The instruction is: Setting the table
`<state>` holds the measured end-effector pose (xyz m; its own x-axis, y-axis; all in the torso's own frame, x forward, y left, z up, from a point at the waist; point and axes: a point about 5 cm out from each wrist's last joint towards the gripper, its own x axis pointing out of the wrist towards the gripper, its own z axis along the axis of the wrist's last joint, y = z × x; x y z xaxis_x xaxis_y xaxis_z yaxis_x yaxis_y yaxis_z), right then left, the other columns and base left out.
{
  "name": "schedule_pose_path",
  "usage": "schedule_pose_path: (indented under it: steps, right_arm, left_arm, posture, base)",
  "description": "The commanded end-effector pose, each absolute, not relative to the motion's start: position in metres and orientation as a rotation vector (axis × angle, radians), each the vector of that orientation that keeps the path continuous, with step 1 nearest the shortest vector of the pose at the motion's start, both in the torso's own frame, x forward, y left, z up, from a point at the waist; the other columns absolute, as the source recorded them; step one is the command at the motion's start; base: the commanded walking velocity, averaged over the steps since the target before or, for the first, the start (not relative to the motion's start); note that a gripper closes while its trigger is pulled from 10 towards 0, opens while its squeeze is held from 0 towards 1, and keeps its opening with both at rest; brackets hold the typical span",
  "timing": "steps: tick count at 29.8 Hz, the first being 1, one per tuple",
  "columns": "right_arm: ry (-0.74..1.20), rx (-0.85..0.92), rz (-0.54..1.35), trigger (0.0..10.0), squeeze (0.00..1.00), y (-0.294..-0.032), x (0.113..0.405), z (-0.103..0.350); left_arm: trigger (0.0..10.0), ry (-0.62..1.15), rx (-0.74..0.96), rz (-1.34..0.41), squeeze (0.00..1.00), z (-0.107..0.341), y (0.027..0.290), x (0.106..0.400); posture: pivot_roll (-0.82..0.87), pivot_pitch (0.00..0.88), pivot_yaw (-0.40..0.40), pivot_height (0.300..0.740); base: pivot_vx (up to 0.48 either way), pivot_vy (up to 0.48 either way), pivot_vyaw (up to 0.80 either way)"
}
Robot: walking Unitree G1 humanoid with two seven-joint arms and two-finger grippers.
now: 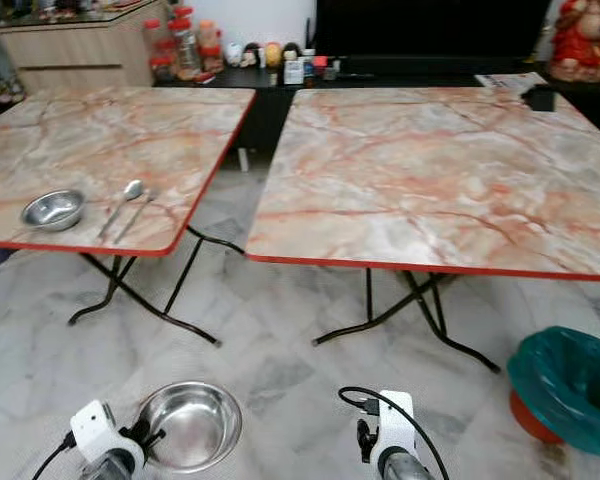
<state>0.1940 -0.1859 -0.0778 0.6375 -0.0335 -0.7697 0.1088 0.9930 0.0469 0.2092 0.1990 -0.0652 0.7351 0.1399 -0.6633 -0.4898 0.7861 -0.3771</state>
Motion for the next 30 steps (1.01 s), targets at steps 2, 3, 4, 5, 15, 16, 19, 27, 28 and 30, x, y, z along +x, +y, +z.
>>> schedule_pose_path:
  steps: [2,3,4,5,15,16,19,27,28,30]
  right_arm:
    - [0.857,0.108,-0.081,10.0,0.00,-0.182,0.199,-0.075]
    - [0.856,0.107,-0.081,10.0,0.00,-0.182,0.199,-0.075]
    - [0.856,0.105,-0.082,10.0,0.00,-0.182,0.199,-0.075]
    - [0.856,0.103,-0.083,10.0,0.00,-0.183,0.199,-0.075]
    - [0.849,0.083,-0.106,10.0,0.00,-0.188,0.199,-0.074]
    - [0.850,0.087,-0.107,10.0,0.00,-0.188,0.199,-0.075]
    - [0.853,0.087,-0.101,10.0,0.00,-0.187,0.198,-0.075]
    - [0.854,0.101,-0.097,10.0,0.00,-0.185,0.197,-0.076]
    - [0.854,0.102,-0.097,10.0,0.00,-0.184,0.197,-0.076]
    - [0.851,0.111,-0.088,10.0,0.00,-0.182,0.197,-0.076]
  left_arm:
    - [10.0,0.670,-0.580,0.378,0.00,-0.068,0.202,0.205]
    - [10.0,0.674,-0.573,0.371,0.00,-0.068,0.201,0.204]
    - [10.0,0.678,-0.568,0.365,0.00,-0.068,0.200,0.204]
    - [10.0,0.680,-0.565,0.362,0.00,-0.068,0.199,0.204]
    - [10.0,0.678,-0.566,0.368,0.00,-0.069,0.199,0.203]
    - [10.0,0.679,-0.566,0.371,0.00,-0.069,0.200,0.202]
    - [10.0,0.698,-0.540,0.372,0.00,-0.071,0.200,0.199]
    - [10.0,0.735,-0.465,0.370,0.00,-0.075,0.204,0.190]
    - [10.0,0.736,-0.464,0.369,0.00,-0.075,0.205,0.190]
    - [10.0,0.760,-0.430,0.346,0.00,-0.078,0.206,0.184]
  posture:
    - [0.02,0.000,0.025,0.719]
    - [0.02,0.000,0.026,0.719]
    - [0.02,0.000,0.026,0.719]
    - [0.02,0.000,0.026,0.719]
    - [0.01,0.004,0.023,0.719]
    - [0.01,0.005,0.023,0.719]
    - [0.01,0.005,0.022,0.719]
    - [0.01,0.007,0.028,0.719]
    - [0.01,0.007,0.028,0.719]
    - [0.01,0.008,0.028,0.719]
  base:
    - [0.000,-0.300,0.00]
    - [0.000,-0.352,0.00]
    - [0.000,-0.382,0.00]
    - [0.000,-0.382,0.00]
    - [0.000,-0.422,0.32]
    - [0.000,-0.424,0.00]
    - [0.000,-0.355,0.00]
    - [0.000,0.000,0.00]
    - [0.000,0.000,0.00]
    - [0.178,0.000,0.00]
